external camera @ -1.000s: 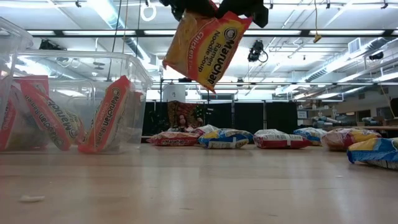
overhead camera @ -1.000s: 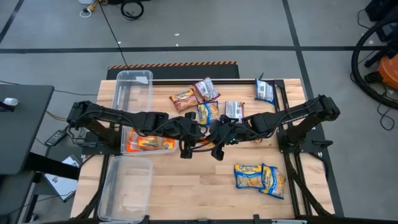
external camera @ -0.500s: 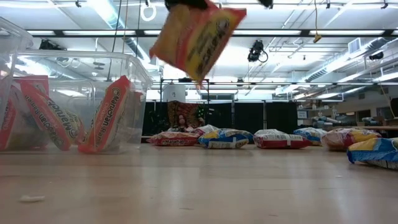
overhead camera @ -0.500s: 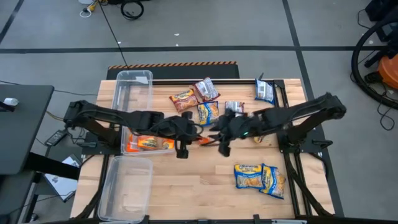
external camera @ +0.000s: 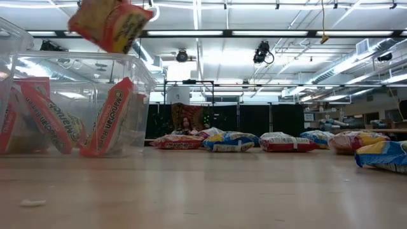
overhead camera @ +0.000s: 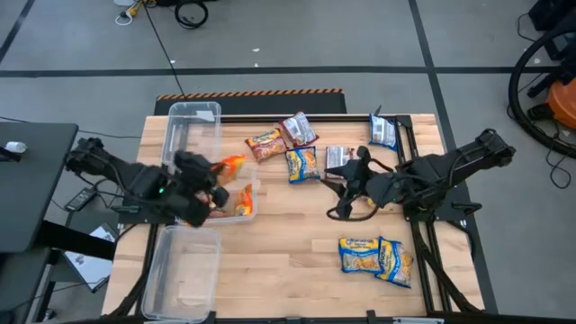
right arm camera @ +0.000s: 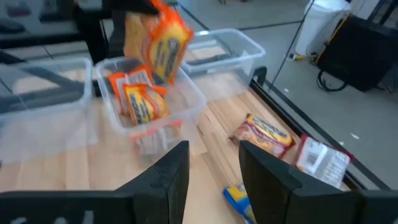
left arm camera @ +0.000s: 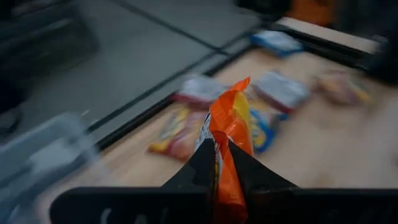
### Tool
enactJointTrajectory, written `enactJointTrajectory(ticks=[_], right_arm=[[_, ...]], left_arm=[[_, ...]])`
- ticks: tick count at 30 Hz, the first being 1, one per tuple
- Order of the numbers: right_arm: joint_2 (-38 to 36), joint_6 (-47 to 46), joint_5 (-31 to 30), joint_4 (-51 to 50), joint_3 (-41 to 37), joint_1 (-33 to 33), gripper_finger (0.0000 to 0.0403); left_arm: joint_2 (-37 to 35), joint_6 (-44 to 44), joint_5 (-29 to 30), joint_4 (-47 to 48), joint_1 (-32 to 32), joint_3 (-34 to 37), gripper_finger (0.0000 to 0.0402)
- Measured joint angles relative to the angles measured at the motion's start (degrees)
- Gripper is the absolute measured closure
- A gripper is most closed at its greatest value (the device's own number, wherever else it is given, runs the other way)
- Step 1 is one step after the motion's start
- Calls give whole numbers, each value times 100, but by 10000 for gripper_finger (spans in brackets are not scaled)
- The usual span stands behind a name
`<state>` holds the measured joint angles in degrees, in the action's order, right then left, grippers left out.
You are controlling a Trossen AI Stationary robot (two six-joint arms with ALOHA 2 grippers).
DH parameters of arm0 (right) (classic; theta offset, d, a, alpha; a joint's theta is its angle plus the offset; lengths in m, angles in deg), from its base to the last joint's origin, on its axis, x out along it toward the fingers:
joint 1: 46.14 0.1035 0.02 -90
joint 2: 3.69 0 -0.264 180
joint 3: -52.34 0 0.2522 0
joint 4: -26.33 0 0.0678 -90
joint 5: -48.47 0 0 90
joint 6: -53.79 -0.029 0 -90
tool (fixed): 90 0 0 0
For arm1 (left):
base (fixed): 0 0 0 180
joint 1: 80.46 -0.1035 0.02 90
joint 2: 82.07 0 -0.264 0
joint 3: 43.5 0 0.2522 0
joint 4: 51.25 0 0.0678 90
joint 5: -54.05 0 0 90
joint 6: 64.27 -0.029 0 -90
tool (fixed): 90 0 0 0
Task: Sort Maruchan noodles
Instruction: Put the orange noodle pack into the middle transparent bin
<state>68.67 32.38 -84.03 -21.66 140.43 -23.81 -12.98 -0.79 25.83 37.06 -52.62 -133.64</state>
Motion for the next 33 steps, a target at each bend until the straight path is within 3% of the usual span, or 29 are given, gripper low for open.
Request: enactJointTrajectory(ticks=[4, 7, 15, 19, 24, 33], right_arm=[[60, -311, -9, 0, -170, 94, 257], [101, -606, 1, 19, -259, 211, 257], [157, -1259, 3, 27, -498, 723, 258], [152, -1537, 0, 30, -668, 1003, 258], [152, -1659, -2, 32, -777, 1165, 258], [150, -1655, -101, 209, -785, 1173, 258]], left_arm=[[355, 2179, 660, 1166, 179, -2, 384], [609, 2666, 767, 1396, 50, -3, 383], [1386, 3532, 299, 1511, -317, 117, 381], [1513, 4621, -218, 1522, -111, 740, 380], [1484, 6106, -235, 1510, 85, 1503, 380], [1492, 6194, -133, 47, -103, 2159, 379]])
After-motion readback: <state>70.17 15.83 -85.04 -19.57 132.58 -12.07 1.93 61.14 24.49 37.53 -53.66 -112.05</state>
